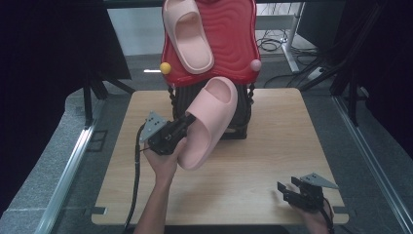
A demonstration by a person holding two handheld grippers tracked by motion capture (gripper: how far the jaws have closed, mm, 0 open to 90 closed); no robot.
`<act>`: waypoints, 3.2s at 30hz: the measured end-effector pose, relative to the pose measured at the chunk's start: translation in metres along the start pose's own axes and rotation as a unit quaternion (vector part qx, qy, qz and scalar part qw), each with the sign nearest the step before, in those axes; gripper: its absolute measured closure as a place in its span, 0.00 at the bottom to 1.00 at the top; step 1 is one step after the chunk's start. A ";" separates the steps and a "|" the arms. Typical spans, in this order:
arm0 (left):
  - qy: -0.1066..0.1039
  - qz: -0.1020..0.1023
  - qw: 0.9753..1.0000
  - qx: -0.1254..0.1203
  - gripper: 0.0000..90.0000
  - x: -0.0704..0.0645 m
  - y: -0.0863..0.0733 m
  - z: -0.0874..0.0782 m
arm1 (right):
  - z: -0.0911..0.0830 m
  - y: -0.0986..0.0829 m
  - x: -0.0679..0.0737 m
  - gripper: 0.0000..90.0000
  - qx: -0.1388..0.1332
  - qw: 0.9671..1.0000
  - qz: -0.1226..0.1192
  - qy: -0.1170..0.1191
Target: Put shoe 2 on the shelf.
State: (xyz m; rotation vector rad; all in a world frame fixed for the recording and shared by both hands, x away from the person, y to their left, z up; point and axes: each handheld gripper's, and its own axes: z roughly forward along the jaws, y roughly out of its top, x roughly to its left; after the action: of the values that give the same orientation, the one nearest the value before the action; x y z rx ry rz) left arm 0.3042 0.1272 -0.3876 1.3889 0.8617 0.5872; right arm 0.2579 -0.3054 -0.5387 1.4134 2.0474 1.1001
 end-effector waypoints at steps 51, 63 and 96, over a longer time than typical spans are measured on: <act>0.056 0.052 0.996 -0.041 0.93 -0.023 0.167 0.108 | -0.004 -0.002 -0.006 0.41 -0.006 1.000 0.013 0.004; 0.099 0.053 0.993 -0.029 0.93 -0.022 0.192 0.156 | -0.009 -0.003 -0.007 0.41 -0.012 1.000 0.016 0.007; 0.190 0.044 0.981 0.019 0.91 -0.010 0.172 0.220 | -0.013 -0.003 -0.010 0.41 -0.017 1.000 0.017 0.008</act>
State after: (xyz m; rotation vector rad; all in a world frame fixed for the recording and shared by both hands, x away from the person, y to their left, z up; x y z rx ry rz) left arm 0.4971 0.0097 -0.2238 1.3759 1.1218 0.9288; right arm 0.2505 -0.3200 -0.5343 1.4317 2.0126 1.1587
